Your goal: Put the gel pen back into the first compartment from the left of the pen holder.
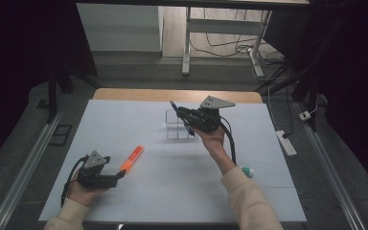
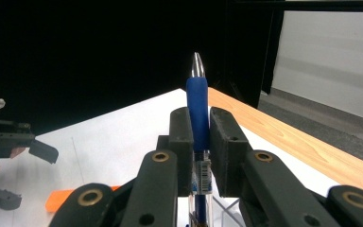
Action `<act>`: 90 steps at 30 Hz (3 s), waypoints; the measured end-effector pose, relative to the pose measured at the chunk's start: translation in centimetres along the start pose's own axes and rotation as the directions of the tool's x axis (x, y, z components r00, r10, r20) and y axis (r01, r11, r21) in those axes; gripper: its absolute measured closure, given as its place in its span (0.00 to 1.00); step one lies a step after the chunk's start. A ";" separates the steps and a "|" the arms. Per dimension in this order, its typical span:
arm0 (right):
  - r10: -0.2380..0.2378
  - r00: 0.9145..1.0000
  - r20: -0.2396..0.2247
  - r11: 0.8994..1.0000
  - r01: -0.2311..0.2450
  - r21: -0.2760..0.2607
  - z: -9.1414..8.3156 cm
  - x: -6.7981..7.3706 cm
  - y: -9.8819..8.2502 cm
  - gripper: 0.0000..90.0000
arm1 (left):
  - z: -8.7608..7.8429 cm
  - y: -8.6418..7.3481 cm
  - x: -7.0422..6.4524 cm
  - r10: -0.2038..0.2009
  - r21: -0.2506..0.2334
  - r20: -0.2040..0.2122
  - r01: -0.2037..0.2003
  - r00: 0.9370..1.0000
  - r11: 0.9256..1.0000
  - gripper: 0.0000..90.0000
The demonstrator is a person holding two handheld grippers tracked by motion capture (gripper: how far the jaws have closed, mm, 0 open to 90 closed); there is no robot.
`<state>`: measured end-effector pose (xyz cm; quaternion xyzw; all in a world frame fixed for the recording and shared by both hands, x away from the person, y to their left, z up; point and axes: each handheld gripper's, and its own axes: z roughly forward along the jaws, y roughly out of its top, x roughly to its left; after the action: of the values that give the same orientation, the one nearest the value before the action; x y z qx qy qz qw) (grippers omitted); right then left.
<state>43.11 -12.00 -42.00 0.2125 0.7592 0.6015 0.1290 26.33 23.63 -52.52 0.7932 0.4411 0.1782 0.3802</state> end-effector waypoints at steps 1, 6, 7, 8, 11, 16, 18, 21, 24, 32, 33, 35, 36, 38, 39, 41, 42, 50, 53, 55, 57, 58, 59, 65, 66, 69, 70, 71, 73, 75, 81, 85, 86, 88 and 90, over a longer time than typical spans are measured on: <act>0.000 1.000 0.000 1.000 0.000 -0.001 0.1 -0.1 0.0 0.88 | 0.0 0.0 0.0 0.000 0.000 0.001 0.000 1.000 1.000 0.21; 0.006 1.000 0.005 1.000 -0.006 -0.004 0.7 -0.3 0.2 0.88 | 0.0 0.0 0.0 -0.003 0.000 0.002 0.003 1.000 1.000 0.21; 0.007 1.000 0.007 1.000 -0.007 -0.004 0.8 -0.4 0.2 0.88 | 0.0 0.0 0.0 -0.004 0.000 0.002 0.004 1.000 1.000 0.21; 0.010 1.000 0.007 1.000 -0.010 -0.005 0.9 -0.4 0.3 0.88 | 0.0 0.0 0.1 -0.004 0.000 0.002 0.004 1.000 1.000 0.21; 0.012 1.000 0.009 1.000 -0.012 -0.009 1.1 -0.6 0.5 0.88 | 0.0 0.0 0.1 -0.003 0.000 0.003 0.003 1.000 1.000 0.21; 0.010 1.000 0.011 1.000 -0.010 -0.022 1.4 -0.7 1.1 0.88 | 0.0 0.0 0.1 -0.006 -0.002 0.003 0.006 1.000 1.000 0.21; 0.014 1.000 0.011 1.000 -0.014 -0.023 1.6 -0.7 1.3 0.88 | -0.1 0.0 0.2 -0.007 -0.003 0.003 0.007 1.000 1.000 0.21; 0.015 1.000 0.012 1.000 -0.015 -0.024 1.8 -0.9 1.5 0.88 | -0.1 0.0 0.2 -0.007 -0.003 0.004 0.007 1.000 1.000 0.21; 0.013 1.000 0.015 1.000 -0.012 -0.021 2.0 -0.9 1.6 0.88 | 0.0 0.0 0.2 -0.007 -0.002 0.004 0.007 1.000 1.000 0.21; 0.012 1.000 0.019 1.000 -0.012 -0.022 2.8 -1.2 2.0 0.88 | 0.0 0.0 0.2 -0.007 -0.002 0.004 0.007 1.000 1.000 0.21; 0.013 1.000 0.019 1.000 -0.012 -0.022 2.9 -1.3 2.1 0.88 | 0.0 0.0 0.2 -0.007 -0.002 0.004 0.007 1.000 1.000 0.21; 0.012 1.000 0.020 1.000 -0.011 -0.026 3.1 -1.3 2.2 0.88 | 0.0 0.0 0.2 -0.010 -0.002 0.005 0.010 1.000 1.000 0.21; 0.012 1.000 0.020 1.000 -0.011 -0.029 3.3 -1.3 2.3 0.88 | 0.0 0.0 0.2 -0.010 -0.002 0.005 0.010 1.000 1.000 0.21; 0.010 1.000 0.018 0.999 -0.009 -0.033 3.5 -1.3 2.5 0.88 | 0.0 -0.1 0.2 -0.011 -0.002 0.007 0.011 1.000 1.000 0.21; 0.008 1.000 0.019 0.999 -0.007 -0.035 3.6 -1.4 2.6 0.88 | 0.0 -0.1 0.2 -0.011 0.000 0.007 0.011 1.000 1.000 0.21; 0.006 1.000 0.018 0.999 -0.006 -0.036 4.0 -1.4 2.7 0.88 | 0.0 -0.1 0.2 -0.013 -0.003 0.007 0.013 1.000 1.000 0.21; 0.008 1.000 0.018 0.999 -0.007 -0.038 4.1 -1.4 2.8 0.88 | -0.1 -0.1 0.3 -0.013 -0.005 0.008 0.013 1.000 1.000 0.21; 0.005 1.000 0.019 0.999 -0.004 -0.043 5.6 -1.7 3.2 0.88 | 0.0 -0.1 0.3 -0.015 -0.005 0.011 0.015 1.000 1.000 0.21; 0.011 1.000 0.016 0.999 -0.010 -0.046 6.2 -1.9 3.2 0.88 | 0.0 -0.1 0.3 -0.018 -0.006 0.012 0.018 1.000 1.000 0.21; 0.013 1.000 0.014 0.999 -0.012 -0.053 6.6 -2.0 3.2 0.88 | 0.0 -0.1 0.3 -0.018 -0.004 0.012 0.018 1.000 1.000 0.21; 0.016 1.000 0.013 0.998 -0.015 -0.059 7.0 -2.1 3.1 0.88 | 0.1 -0.1 0.3 -0.015 -0.002 0.012 0.015 1.000 1.000 0.21; 0.018 1.000 0.012 0.998 -0.017 -0.061 7.2 -2.2 3.1 0.87 | 0.1 -0.1 0.3 -0.015 -0.001 0.011 0.015 1.000 1.000 0.21; 0.019 1.000 0.012 0.998 -0.018 -0.063 7.3 -2.2 3.0 0.87 | 0.1 -0.1 0.3 -0.015 -0.001 0.011 0.015 1.000 1.000 0.21; 0.022 1.000 0.012 0.997 -0.022 -0.072 8.1 -2.5 2.4 0.87 | 0.1 -0.2 0.3 -0.017 0.002 0.013 0.016 1.000 1.000 0.21; 0.024 1.000 0.012 0.997 -0.023 -0.070 8.2 -2.5 2.3 0.87 | 0.1 -0.2 0.4 -0.017 0.002 0.013 0.017 1.000 1.000 0.21; 0.029 0.999 0.014 0.997 -0.028 -0.067 8.4 -2.7 2.0 0.87 | 0.1 -0.2 0.4 -0.019 0.003 0.013 0.019 1.000 1.000 0.21; 0.028 0.999 0.016 0.997 -0.027 -0.065 8.4 -2.7 1.9 0.87 | 0.1 -0.2 0.4 -0.018 0.003 0.012 0.018 1.000 1.000 0.21; 0.027 0.999 0.019 0.998 -0.026 -0.061 8.4 -2.7 1.8 0.87 | 0.2 -0.2 0.4 -0.018 0.004 0.012 0.017 1.000 1.000 0.21; 0.017 0.999 0.036 0.999 -0.015 -0.046 8.3 -2.7 1.7 0.79 | 0.2 -0.2 0.4 -0.019 0.004 0.012 0.019 1.000 1.000 0.21; 0.019 0.998 0.060 0.999 -0.017 -0.034 8.1 -2.7 1.6 0.69 | 0.2 -0.2 0.4 -0.018 0.006 0.012 0.018 1.000 1.000 0.21; 0.028 0.998 0.059 1.000 -0.028 -0.009 7.0 -2.8 1.5 0.61 | 0.1 -0.2 0.4 -0.017 0.004 0.011 0.017 1.000 1.000 0.21; 0.034 0.998 0.047 0.999 -0.034 0.006 6.1 -2.9 1.3 0.60 | 0.2 -0.2 0.4 -0.017 0.005 0.008 0.017 1.000 1.000 0.21; 0.032 0.998 0.045 0.999 -0.033 0.010 5.8 -2.9 1.2 0.60 | 0.2 -0.2 0.4 -0.017 0.006 0.008 0.017 1.000 1.000 0.21; 0.029 0.999 0.045 0.999 -0.030 0.016 5.3 -3.0 1.0 0.60 | 0.2 -0.2 0.4 -0.018 0.006 0.008 0.017 1.000 1.000 0.21; 0.028 0.999 0.045 0.999 -0.029 0.021 4.9 -3.0 0.8 0.60 | 0.2 -0.2 0.4 -0.018 0.006 0.006 0.018 1.000 1.000 0.21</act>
<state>48.08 -9.11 -42.59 0.2379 0.7595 0.5902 0.1349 26.54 23.92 -52.79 0.7908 0.4475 0.1711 0.3810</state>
